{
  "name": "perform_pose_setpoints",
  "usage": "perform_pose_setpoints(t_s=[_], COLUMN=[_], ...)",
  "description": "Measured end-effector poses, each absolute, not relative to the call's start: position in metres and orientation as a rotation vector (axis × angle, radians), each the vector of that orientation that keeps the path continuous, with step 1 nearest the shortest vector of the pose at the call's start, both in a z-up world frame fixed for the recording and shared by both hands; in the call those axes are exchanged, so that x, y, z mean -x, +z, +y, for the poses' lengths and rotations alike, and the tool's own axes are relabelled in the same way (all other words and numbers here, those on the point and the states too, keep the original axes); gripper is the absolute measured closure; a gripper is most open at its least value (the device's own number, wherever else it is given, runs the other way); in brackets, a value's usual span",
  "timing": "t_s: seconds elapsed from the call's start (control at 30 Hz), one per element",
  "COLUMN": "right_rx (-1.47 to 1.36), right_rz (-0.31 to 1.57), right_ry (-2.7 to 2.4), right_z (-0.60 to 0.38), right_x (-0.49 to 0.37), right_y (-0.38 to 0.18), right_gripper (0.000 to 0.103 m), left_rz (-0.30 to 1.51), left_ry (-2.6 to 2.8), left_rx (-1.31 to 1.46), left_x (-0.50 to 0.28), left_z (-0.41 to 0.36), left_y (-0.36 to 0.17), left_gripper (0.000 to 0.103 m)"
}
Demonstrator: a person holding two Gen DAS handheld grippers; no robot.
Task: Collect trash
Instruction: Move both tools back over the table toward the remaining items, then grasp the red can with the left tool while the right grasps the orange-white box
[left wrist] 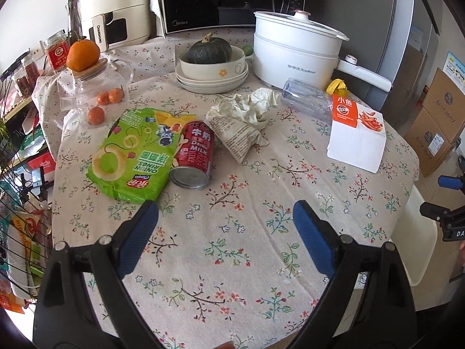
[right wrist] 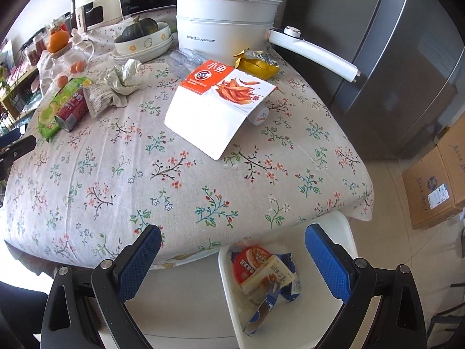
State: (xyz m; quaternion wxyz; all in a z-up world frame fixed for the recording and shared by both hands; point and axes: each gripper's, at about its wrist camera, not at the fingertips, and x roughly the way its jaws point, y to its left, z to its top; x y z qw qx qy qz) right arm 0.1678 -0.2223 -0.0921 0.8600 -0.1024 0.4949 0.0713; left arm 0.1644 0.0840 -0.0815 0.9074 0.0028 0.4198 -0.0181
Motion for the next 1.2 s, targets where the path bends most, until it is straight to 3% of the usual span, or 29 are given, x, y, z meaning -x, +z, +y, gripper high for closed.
perform_pose_setpoints(t_s=[0.43,0.87,0.97,1.07,1.17,1.2], right_rx=[0.031,-0.147,-0.224,-0.269,-0.307,-0.317], right_rz=[0.986,1.002,1.011,1.000,0.999,1.004], right_ry=[0.126,0.089,0.106,0.153,0.205,0.220], right_z=[-0.194,-0.224,-0.237,-0.239,-0.236,-0.235], right_x=[-0.220,-0.286,-0.294,-0.297,-0.298,-0.298], right_y=[-0.097,-0.146,-0.158,-0.159,-0.157,-0.156], right_gripper=[0.003,0.004,0.011,0.024,0.043,0.059], left_rz=[0.857,0.918,0.919,0.916,0.914,0.914], left_ry=[-0.008,0.008,0.013,0.018,0.026,0.030], left_rx=[0.151,0.108,0.121,0.123,0.134,0.139], left_x=[-0.214,-0.243,-0.245,-0.246,-0.246,-0.246], left_z=[0.125,0.106,0.108,0.108,0.109,0.109], left_y=[-0.115,-0.144,-0.147,-0.147,-0.145,-0.144], left_gripper=[0.015,0.044,0.048,0.048,0.048,0.048])
